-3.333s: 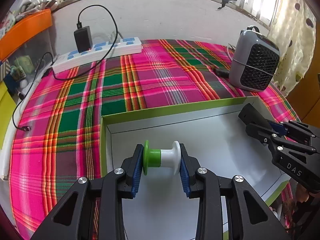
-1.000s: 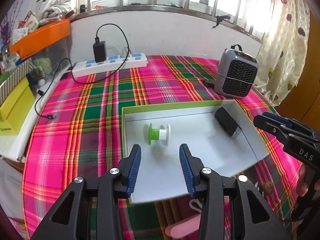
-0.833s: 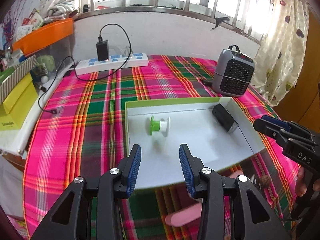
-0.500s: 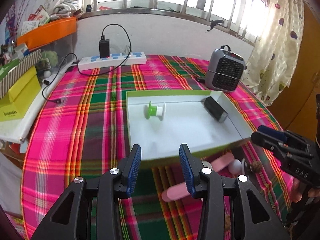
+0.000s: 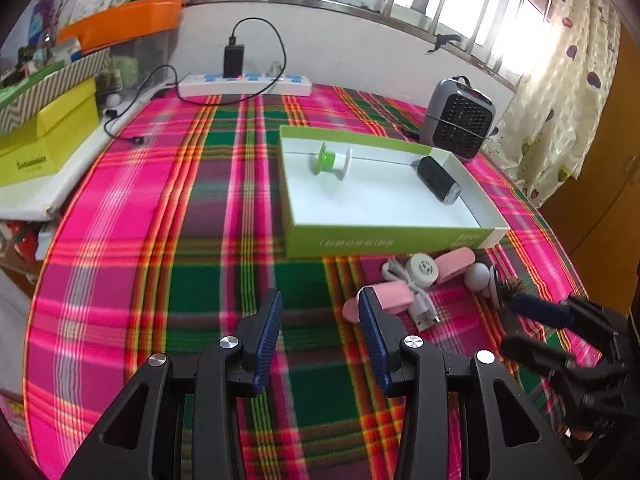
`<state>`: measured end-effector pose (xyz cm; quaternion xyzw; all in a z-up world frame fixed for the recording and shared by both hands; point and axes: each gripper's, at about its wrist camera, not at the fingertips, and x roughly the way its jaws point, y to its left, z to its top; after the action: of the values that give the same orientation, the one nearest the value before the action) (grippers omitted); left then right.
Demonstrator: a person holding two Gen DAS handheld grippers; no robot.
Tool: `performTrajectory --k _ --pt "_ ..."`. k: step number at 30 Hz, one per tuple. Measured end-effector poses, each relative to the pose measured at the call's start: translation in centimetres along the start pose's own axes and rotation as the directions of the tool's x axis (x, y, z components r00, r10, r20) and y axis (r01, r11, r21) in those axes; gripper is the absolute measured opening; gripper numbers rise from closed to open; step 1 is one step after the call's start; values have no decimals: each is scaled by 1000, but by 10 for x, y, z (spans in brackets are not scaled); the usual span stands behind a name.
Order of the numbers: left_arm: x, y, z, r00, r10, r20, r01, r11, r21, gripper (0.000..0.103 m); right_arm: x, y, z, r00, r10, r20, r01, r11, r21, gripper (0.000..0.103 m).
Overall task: Organize objects
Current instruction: 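Lift both tools out of the box and move the right tool toward a walnut, then close the right tool on the walnut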
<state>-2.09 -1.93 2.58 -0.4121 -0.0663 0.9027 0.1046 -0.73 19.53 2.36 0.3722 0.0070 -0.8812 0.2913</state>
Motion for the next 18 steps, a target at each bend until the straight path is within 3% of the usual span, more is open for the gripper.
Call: performTrajectory --k 7,18 --pt "1 5 -14 1000 4 -20 -4 1000 -15 38 11 18 -17 999 15 -52 -17 999 -36 47" --pt "5 7 -25 999 4 -40 -4 1000 -10 38 22 29 -28 995 -58 -79 52 996 -74 47"
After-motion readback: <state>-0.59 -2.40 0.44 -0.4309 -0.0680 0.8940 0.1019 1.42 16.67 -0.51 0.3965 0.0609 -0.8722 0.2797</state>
